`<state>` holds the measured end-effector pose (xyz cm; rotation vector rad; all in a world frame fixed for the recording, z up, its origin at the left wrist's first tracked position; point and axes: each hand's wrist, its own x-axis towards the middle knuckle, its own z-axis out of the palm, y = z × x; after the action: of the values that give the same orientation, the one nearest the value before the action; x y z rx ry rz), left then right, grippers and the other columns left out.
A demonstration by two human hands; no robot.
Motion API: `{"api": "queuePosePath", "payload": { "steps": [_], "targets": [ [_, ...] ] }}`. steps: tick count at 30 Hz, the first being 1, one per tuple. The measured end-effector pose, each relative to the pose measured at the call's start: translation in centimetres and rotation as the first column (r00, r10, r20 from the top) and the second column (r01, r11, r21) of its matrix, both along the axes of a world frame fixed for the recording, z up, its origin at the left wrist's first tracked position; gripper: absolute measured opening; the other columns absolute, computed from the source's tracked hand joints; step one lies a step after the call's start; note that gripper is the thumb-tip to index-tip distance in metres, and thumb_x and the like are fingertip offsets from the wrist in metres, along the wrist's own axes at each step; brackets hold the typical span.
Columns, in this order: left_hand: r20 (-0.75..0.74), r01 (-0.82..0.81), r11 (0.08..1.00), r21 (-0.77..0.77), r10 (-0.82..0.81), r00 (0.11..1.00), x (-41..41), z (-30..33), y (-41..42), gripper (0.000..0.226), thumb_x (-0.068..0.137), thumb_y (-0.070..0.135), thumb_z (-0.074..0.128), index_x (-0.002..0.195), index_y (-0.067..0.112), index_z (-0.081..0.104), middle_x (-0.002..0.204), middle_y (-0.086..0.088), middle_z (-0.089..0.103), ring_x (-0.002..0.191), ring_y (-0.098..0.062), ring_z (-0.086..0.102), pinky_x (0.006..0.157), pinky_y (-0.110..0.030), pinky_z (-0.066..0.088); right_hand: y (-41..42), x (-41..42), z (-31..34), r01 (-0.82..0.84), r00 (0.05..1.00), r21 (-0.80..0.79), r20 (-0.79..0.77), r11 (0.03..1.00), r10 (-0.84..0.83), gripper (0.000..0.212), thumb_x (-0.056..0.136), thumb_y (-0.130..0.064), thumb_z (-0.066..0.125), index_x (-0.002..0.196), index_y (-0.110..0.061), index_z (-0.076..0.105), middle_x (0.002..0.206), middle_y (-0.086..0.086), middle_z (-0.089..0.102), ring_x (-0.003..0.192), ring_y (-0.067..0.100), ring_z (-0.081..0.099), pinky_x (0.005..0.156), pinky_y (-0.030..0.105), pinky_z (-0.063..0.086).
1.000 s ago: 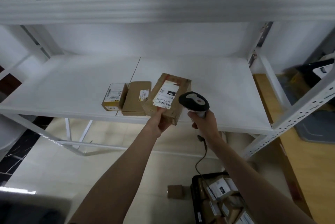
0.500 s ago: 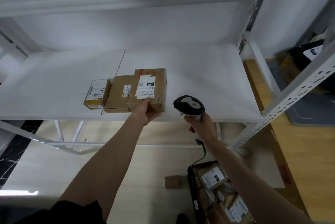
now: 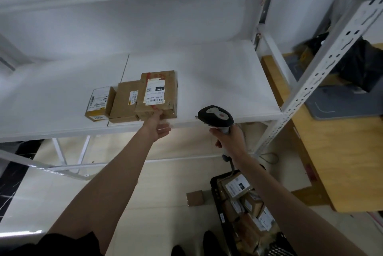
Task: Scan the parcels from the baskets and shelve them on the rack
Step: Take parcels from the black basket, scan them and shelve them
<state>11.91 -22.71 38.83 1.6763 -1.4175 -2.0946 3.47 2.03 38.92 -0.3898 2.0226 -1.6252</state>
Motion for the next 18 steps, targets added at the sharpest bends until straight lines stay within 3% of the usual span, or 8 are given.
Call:
{"api": "queuePosePath", "payload": {
  "steps": [3, 6, 10, 15, 18],
  "targets": [
    [0.033, 0.125, 0.992, -0.024, -0.125, 0.992, 1.1, -0.2, 1.5, 0.046, 0.099, 0.036, 0.06, 0.129, 0.003, 0.05, 0.108, -0.017, 0.066, 0.084, -0.029, 0.066, 0.09, -0.044, 0.052, 1.3, 1.3, -0.1, 0.041, 0.999, -0.026, 0.033, 0.999, -0.04, 0.015, 0.092, -0.012, 0.069, 0.093, -0.025, 0.062, 0.066, -0.002, 0.064, 0.05, 0.009, 0.059, 0.056, 0.035, 0.05],
    [0.083, 0.253, 0.965, -0.062, -0.248, 0.965, 1.7, -0.6, 3.6, 0.039, 0.098, 0.033, 0.062, 0.121, 0.002, 0.056, 0.118, -0.02, 0.068, 0.096, -0.033, 0.067, 0.1, -0.045, 0.051, 3.1, 2.8, -0.9, 0.081, 0.993, -0.049, 0.085, 0.996, -0.077, 0.013, 0.094, -0.012, 0.067, 0.1, -0.023, 0.062, 0.075, 0.004, 0.063, 0.051, 0.008, 0.058, 0.053, 0.028, 0.051],
    [0.156, 0.456, 0.886, -0.084, -0.44, 0.884, 2.1, -2.1, 7.3, 0.031, 0.096, 0.032, 0.063, 0.112, 0.006, 0.062, 0.113, -0.016, 0.072, 0.097, -0.031, 0.07, 0.096, -0.041, 0.052, 6.5, 5.2, -2.6, 0.191, 0.967, -0.015, 0.173, 0.981, -0.186, 0.016, 0.096, -0.014, 0.065, 0.111, -0.008, 0.063, 0.088, 0.011, 0.069, 0.05, 0.01, 0.057, 0.049, 0.023, 0.049],
    [0.228, 0.66, 0.748, -0.069, -0.632, 0.74, 1.5, -5.2, 12.6, 0.035, 0.096, 0.029, 0.064, 0.119, 0.004, 0.065, 0.113, -0.014, 0.073, 0.106, -0.03, 0.071, 0.097, -0.041, 0.052, 12.4, 8.9, -5.8, 0.395, 0.874, 0.062, 0.284, 0.917, -0.395, 0.012, 0.097, -0.016, 0.065, 0.107, -0.01, 0.066, 0.09, 0.013, 0.074, 0.053, 0.015, 0.059, 0.054, 0.031, 0.052],
    [0.256, 0.752, 0.657, -0.054, -0.719, 0.646, 1.3, -7.7, 16.1, 0.033, 0.097, 0.029, 0.062, 0.12, 0.006, 0.065, 0.115, -0.013, 0.072, 0.105, -0.028, 0.071, 0.095, -0.04, 0.053, 16.2, 11.3, -8.0, 0.52, 0.783, 0.151, 0.308, 0.841, -0.54, 0.017, 0.096, -0.018, 0.067, 0.105, -0.004, 0.066, 0.076, 0.002, 0.072, 0.054, 0.012, 0.059, 0.053, 0.03, 0.051]
  ]
}}
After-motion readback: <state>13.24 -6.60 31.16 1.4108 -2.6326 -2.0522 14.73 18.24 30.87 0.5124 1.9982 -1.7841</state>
